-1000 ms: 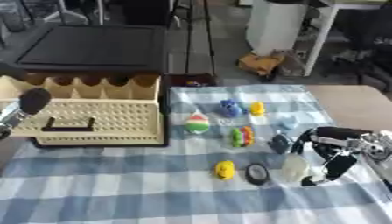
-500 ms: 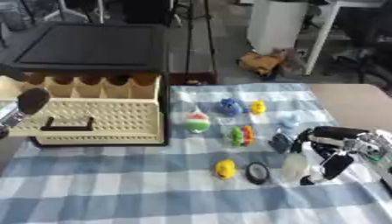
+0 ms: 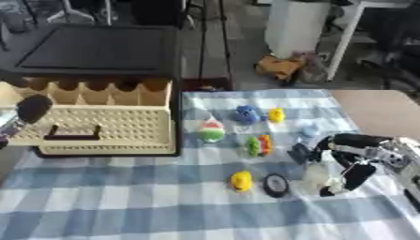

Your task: Pick up objects from table and place into drawer.

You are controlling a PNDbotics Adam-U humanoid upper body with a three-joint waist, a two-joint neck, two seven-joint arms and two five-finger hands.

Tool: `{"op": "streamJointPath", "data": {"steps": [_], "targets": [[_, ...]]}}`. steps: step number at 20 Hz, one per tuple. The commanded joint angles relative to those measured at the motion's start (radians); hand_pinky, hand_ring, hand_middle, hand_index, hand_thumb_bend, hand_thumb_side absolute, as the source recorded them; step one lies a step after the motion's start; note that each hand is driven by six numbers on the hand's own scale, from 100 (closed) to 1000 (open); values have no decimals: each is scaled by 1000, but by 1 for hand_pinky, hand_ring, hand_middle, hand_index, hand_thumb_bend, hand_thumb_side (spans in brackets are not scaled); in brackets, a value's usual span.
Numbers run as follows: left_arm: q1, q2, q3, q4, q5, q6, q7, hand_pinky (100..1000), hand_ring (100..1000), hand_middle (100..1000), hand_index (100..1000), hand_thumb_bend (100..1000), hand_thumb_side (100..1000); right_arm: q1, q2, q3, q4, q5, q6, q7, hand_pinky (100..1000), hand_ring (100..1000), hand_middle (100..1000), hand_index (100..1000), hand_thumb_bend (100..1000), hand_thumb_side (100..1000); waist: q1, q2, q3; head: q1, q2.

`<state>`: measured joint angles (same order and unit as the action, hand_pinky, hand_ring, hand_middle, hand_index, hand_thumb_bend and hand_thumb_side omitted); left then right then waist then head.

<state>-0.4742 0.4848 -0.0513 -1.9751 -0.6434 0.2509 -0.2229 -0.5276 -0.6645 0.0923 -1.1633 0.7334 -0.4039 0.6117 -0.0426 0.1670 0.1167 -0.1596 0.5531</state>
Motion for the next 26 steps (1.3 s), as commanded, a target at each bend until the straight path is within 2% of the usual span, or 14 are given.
{"op": "streamJointPath", "data": {"steps": [1, 26], "targets": [[-8, 13, 14, -18, 2, -3, 3, 100, 100, 100, 672, 785, 1000, -16, -23, -6, 7, 20, -4, -5, 158, 292, 666, 792, 627, 391, 2, -11, 1, -1, 8], [-5, 11, 16, -18, 2, -1, 2, 100, 100, 100, 673, 780, 1000, -12, 3, 3, 27, 80, -10, -61, 100, 241, 550, 743, 598, 363, 9, -9, 0, -2, 9]]}}
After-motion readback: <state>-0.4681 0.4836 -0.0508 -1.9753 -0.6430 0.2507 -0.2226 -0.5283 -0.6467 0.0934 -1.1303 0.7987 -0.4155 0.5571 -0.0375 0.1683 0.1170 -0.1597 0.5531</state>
